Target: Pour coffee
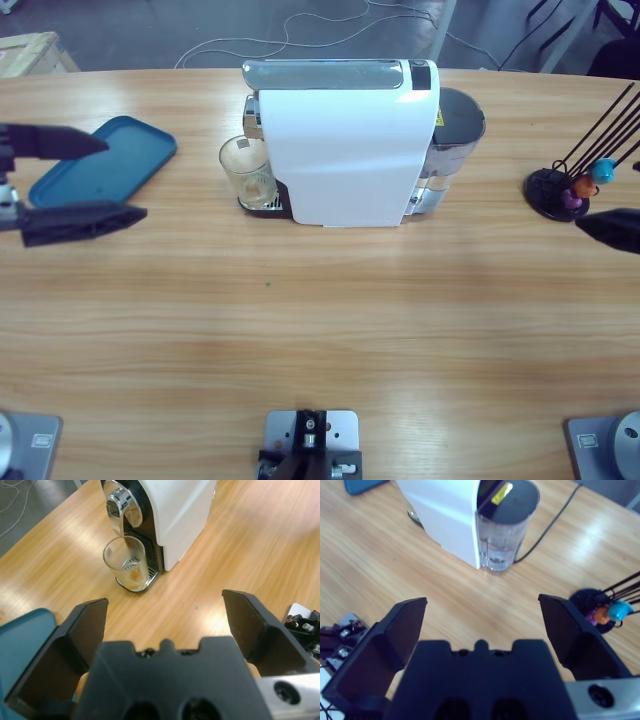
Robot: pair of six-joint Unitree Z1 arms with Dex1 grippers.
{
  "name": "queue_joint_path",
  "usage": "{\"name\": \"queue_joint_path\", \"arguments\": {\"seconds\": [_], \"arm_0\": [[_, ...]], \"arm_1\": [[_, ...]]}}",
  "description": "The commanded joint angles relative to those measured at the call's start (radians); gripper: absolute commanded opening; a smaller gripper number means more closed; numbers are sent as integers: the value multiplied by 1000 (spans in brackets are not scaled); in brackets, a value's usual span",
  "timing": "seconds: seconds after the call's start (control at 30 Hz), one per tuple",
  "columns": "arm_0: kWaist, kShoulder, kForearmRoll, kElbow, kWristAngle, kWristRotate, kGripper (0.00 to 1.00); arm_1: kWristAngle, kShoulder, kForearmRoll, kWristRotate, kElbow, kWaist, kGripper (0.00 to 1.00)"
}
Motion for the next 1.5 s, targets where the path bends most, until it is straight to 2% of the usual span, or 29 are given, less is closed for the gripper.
{"name": "queue_joint_path", "arguments": {"seconds": [0.03,0.73,0.97,1.07,1.23,1.4,1.5], "arm_0": [[-10,-28,1,53,-8,-19,982],[-10,25,1,72,-13,-17,982],[-11,3,3,67,30,-27,1000],[-11,-1,63,35,47,-62,1000],[-11,62,289,-114,104,-77,1000],[-11,121,258,-165,120,-84,1000],[-11,159,199,-144,123,-94,1000]], "arm_1": [[-10,17,-25,-17,14,9,1000],[-12,30,15,-7,-4,9,1000],[3,23,20,-4,-1,10,1000],[8,10,22,0,-1,11,1000],[9,8,23,1,-5,10,1000],[13,5,24,6,-5,11,1000],[17,4,24,7,-5,11,1000]]}}
